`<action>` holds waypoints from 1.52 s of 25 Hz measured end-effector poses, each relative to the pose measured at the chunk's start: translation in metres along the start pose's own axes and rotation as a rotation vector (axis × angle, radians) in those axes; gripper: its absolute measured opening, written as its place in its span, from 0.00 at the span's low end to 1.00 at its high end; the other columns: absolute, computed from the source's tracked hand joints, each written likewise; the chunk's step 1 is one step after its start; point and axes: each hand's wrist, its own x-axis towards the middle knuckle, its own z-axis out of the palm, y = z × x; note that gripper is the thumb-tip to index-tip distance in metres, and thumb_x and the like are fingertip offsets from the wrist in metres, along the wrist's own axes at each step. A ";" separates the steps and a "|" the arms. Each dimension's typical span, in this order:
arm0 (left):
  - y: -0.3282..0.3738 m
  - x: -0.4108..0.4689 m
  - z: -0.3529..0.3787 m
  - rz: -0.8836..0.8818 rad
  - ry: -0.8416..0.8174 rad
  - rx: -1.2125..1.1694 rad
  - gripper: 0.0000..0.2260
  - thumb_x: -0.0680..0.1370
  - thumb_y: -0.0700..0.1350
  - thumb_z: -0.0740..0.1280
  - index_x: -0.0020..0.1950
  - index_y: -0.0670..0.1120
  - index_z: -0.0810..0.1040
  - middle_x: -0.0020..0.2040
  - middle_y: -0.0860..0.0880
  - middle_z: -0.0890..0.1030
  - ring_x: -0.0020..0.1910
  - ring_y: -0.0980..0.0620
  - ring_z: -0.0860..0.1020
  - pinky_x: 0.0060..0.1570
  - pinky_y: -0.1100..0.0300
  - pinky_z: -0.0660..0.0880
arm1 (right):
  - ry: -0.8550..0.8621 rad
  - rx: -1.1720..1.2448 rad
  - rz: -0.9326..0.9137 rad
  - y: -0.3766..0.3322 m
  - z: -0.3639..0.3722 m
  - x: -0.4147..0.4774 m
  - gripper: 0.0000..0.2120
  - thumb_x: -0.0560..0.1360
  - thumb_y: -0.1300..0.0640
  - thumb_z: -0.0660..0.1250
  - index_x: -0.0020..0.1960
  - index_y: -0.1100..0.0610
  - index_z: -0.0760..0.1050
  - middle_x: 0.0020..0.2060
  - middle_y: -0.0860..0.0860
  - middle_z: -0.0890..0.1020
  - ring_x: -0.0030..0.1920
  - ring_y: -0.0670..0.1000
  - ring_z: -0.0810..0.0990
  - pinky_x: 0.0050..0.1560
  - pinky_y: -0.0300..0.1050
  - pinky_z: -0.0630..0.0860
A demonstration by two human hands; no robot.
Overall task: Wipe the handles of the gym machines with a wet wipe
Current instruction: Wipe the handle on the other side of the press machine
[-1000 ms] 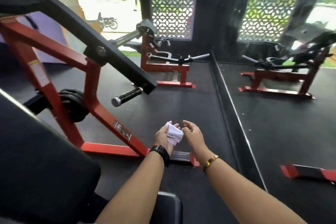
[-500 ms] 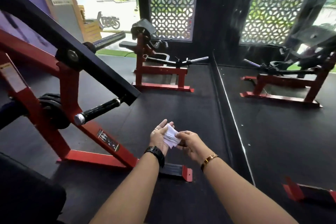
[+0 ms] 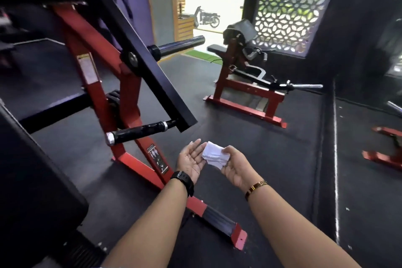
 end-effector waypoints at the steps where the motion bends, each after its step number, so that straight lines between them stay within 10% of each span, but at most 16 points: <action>1: 0.008 0.009 -0.001 0.016 0.018 -0.013 0.11 0.80 0.46 0.60 0.53 0.43 0.79 0.46 0.45 0.85 0.43 0.50 0.83 0.40 0.59 0.80 | -0.025 -0.024 0.013 -0.004 0.006 0.012 0.13 0.76 0.62 0.55 0.51 0.69 0.74 0.42 0.63 0.81 0.39 0.59 0.82 0.44 0.50 0.81; 12: 0.084 0.094 -0.006 0.127 0.126 -0.099 0.14 0.80 0.49 0.59 0.52 0.42 0.79 0.39 0.47 0.85 0.35 0.53 0.83 0.32 0.63 0.79 | -0.273 -0.149 0.114 -0.048 0.075 0.117 0.19 0.80 0.57 0.57 0.42 0.68 0.80 0.40 0.63 0.83 0.37 0.57 0.84 0.42 0.46 0.81; 19: 0.138 0.100 -0.004 0.413 0.211 -0.104 0.11 0.81 0.45 0.58 0.50 0.43 0.79 0.38 0.50 0.85 0.36 0.56 0.83 0.39 0.64 0.78 | -0.511 -0.291 0.090 -0.043 0.139 0.184 0.12 0.75 0.71 0.61 0.57 0.73 0.72 0.46 0.65 0.82 0.42 0.56 0.84 0.44 0.42 0.81; 26: 0.164 0.082 -0.046 0.944 0.631 0.778 0.17 0.78 0.46 0.62 0.65 0.42 0.76 0.64 0.46 0.78 0.63 0.55 0.74 0.66 0.62 0.68 | -0.731 -0.404 0.149 -0.017 0.206 0.202 0.09 0.73 0.71 0.65 0.54 0.71 0.73 0.42 0.63 0.81 0.38 0.56 0.83 0.41 0.45 0.82; 32: 0.160 0.053 -0.104 0.950 1.032 1.131 0.18 0.81 0.40 0.58 0.71 0.44 0.70 0.73 0.45 0.68 0.75 0.51 0.60 0.75 0.55 0.52 | -0.670 -1.053 -0.569 0.012 0.226 0.184 0.09 0.71 0.63 0.67 0.38 0.54 0.69 0.36 0.53 0.77 0.34 0.50 0.76 0.35 0.41 0.72; 38: 0.155 0.043 -0.117 0.761 0.945 1.014 0.15 0.83 0.43 0.56 0.67 0.43 0.75 0.66 0.46 0.76 0.67 0.49 0.72 0.63 0.66 0.64 | -0.814 -1.528 -1.059 0.052 0.233 0.162 0.15 0.72 0.67 0.61 0.57 0.58 0.75 0.43 0.60 0.82 0.43 0.64 0.80 0.39 0.50 0.74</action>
